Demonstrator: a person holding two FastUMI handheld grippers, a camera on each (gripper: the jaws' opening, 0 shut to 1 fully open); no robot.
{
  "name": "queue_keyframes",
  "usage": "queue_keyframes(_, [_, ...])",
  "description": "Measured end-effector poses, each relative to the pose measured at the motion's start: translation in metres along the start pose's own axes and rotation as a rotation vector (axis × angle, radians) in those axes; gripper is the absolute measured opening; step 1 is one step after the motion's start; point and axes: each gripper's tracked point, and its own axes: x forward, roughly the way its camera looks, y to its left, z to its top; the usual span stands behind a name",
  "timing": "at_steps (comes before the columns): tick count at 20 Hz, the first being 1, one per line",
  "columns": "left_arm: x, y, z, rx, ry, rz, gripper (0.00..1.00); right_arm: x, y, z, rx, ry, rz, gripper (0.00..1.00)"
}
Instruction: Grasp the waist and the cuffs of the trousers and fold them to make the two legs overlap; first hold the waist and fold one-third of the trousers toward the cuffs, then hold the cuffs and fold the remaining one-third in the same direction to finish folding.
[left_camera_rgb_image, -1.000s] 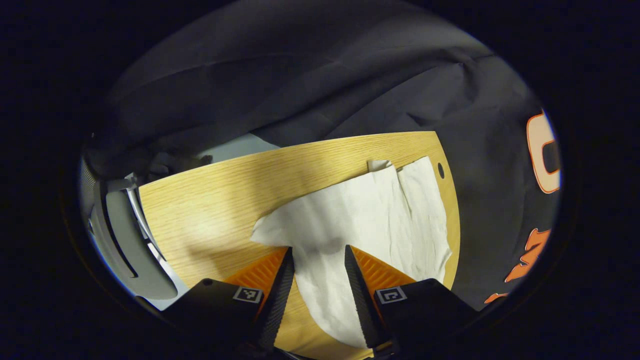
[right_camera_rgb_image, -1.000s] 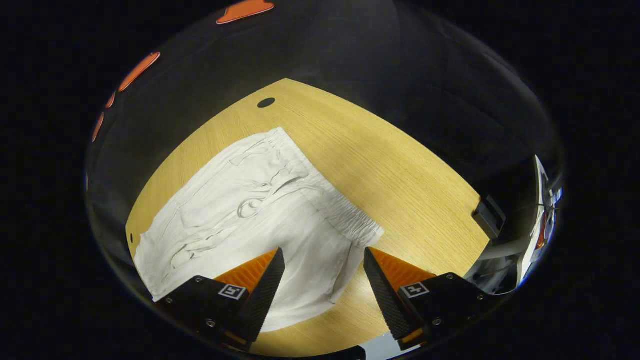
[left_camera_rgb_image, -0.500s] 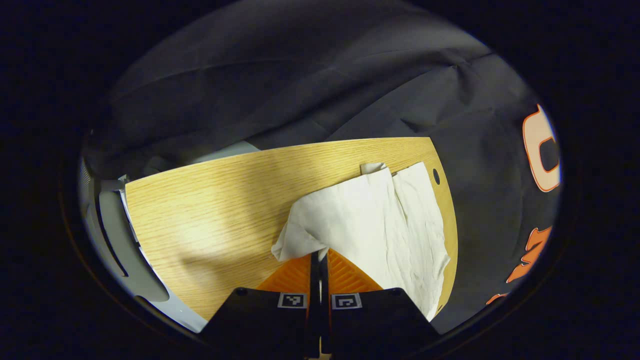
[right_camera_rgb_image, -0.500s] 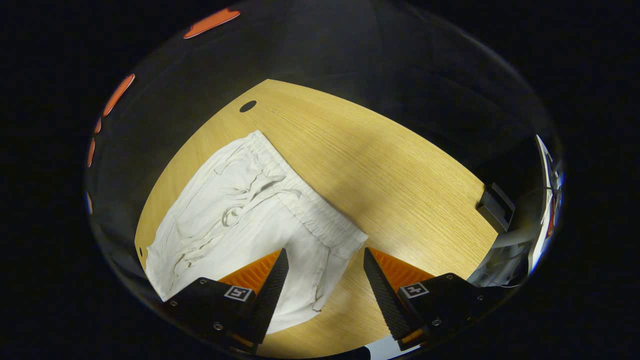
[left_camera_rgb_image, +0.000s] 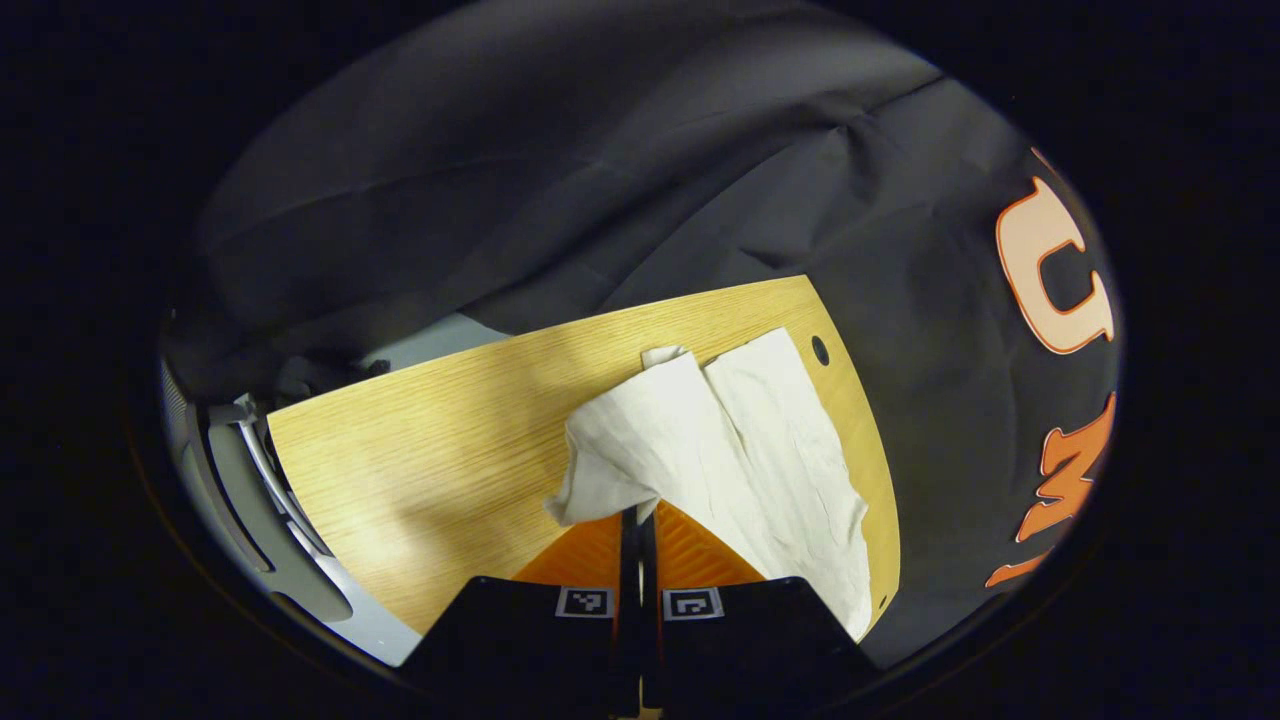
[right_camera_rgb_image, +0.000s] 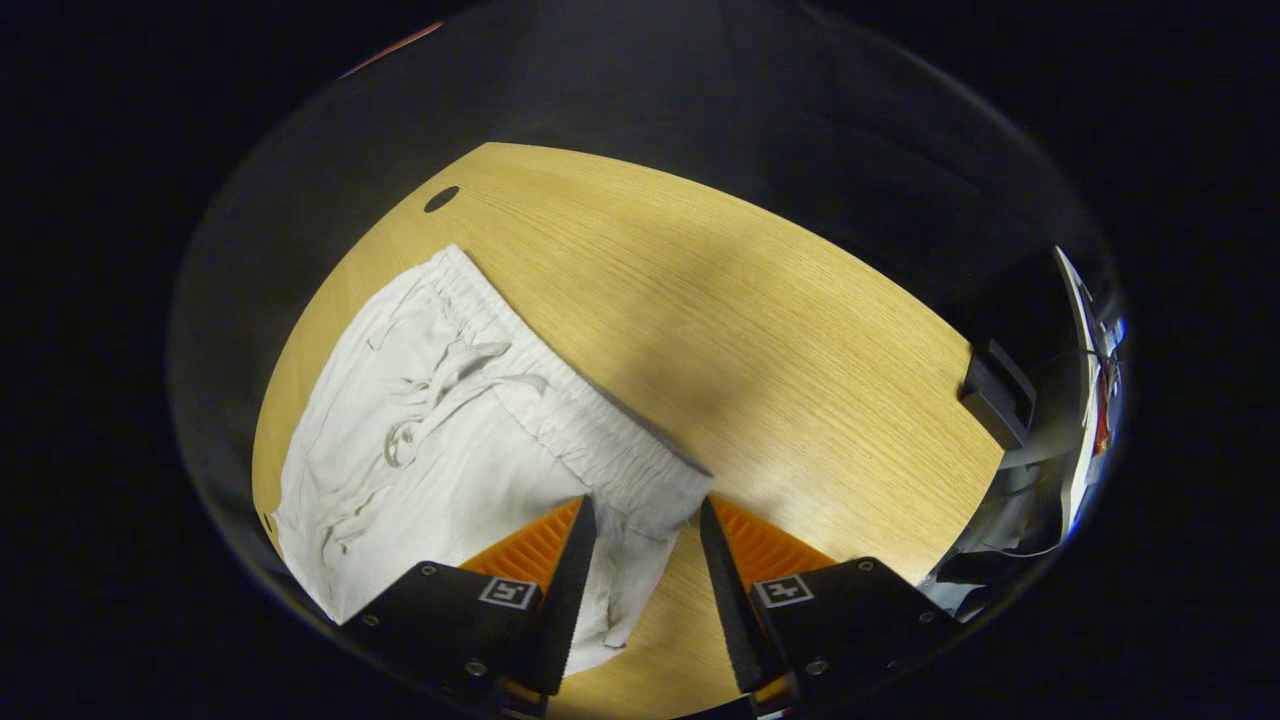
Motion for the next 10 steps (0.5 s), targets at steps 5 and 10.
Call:
queue_keyframes(5, [-0.013, -0.017, 0.007, 0.027, -0.023, -0.008, 0.05, -0.008, 0.009, 0.009, 0.117, 0.0, 0.085, 0.12])
queue_keyframes(10, [-0.023, -0.03, 0.017, 0.039, -0.045, -0.006, 0.04, -0.027, 0.016, 0.022, 0.233, 0.035, 0.178, 0.05])
